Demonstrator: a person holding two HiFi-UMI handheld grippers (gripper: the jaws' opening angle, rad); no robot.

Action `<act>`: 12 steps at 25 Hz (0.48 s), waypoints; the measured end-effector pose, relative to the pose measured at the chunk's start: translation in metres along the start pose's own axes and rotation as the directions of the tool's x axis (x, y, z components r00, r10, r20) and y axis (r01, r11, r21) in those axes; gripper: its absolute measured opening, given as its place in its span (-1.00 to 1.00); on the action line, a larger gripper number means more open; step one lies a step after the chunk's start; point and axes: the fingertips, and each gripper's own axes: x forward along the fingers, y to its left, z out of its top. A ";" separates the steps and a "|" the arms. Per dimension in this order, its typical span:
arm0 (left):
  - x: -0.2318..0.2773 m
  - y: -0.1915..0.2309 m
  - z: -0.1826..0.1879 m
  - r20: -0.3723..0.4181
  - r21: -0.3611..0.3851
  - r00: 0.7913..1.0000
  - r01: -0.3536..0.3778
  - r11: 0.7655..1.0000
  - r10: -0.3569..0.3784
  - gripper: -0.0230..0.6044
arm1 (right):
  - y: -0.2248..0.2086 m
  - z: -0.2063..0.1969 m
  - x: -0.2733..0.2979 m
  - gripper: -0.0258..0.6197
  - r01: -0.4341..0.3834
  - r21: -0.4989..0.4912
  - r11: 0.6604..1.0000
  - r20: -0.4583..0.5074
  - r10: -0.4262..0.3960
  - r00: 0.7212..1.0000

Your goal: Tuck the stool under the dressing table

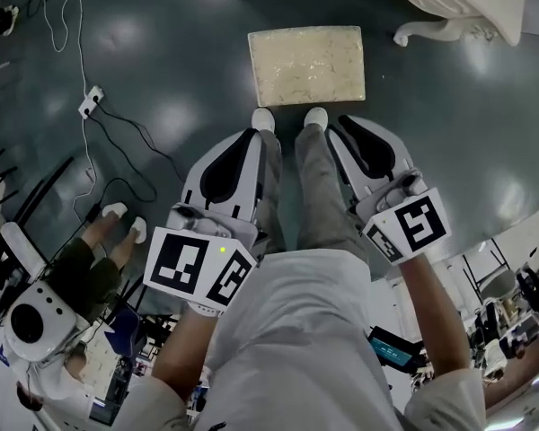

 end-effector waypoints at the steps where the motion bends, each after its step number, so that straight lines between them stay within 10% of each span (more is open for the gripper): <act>1: 0.003 0.003 -0.005 -0.004 -0.007 1.000 -0.008 1.000 0.008 -0.91 | -0.004 -0.010 0.004 -0.66 -0.005 0.011 1.000 -0.015 0.005 1.000; 12: 0.032 0.029 -0.050 -0.029 -0.068 0.997 -0.074 0.995 0.072 -0.91 | -0.033 -0.109 0.044 -0.65 -0.029 0.118 0.993 -0.151 0.047 0.987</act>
